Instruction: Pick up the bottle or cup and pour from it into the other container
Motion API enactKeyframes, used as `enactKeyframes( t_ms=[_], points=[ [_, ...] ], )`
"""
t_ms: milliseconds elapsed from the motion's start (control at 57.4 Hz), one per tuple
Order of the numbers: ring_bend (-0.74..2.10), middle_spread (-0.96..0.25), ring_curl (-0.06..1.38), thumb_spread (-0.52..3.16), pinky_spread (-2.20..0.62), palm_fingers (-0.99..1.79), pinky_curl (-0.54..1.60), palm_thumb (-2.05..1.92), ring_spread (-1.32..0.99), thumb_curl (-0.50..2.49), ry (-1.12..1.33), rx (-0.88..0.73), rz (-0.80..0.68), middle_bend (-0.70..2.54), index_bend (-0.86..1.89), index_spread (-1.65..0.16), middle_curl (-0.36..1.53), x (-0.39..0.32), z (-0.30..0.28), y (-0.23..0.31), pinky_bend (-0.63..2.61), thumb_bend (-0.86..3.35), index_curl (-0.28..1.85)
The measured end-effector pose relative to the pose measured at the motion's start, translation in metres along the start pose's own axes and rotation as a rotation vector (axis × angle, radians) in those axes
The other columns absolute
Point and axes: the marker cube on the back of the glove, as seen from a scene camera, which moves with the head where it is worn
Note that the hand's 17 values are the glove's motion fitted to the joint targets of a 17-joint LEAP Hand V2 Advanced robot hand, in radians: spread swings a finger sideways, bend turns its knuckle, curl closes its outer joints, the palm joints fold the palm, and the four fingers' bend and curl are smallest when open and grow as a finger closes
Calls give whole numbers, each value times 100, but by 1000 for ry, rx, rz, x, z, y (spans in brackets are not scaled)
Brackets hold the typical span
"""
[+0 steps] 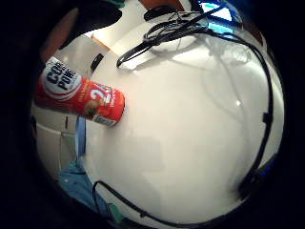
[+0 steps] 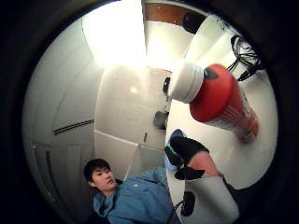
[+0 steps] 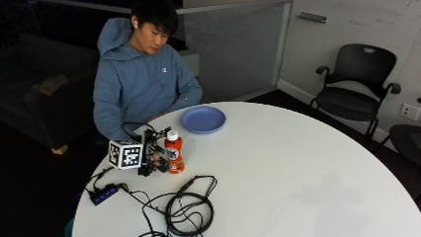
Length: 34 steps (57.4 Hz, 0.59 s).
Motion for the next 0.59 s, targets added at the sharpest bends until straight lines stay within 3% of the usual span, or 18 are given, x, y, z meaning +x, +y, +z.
enactKeyframes(
  t_ms=[192, 279, 401, 593],
  points=[
    [64, 13, 31, 82, 21, 2, 30, 73, 15, 38, -236, 33, 28, 23, 10, -38, 34, 0, 43, -13, 85, 0, 14],
    [72, 12, 31, 79, 20, 29, 28, 83, 12, 40, -303, 99, 36, 35, 6, -33, 37, 0, 54, -14, 84, 1, 12],
    [73, 3, 32, 68, 8, 87, 23, 105, -1, 47, -299, 130, 29, 53, 22, -22, 42, -7, 67, -20, 64, 7, 20],
    [62, -3, 36, 35, -5, 97, 27, 114, -10, 56, -225, 61, 9, 43, 16, -18, 44, -31, 83, -24, 61, 1, 29]
  ],
)
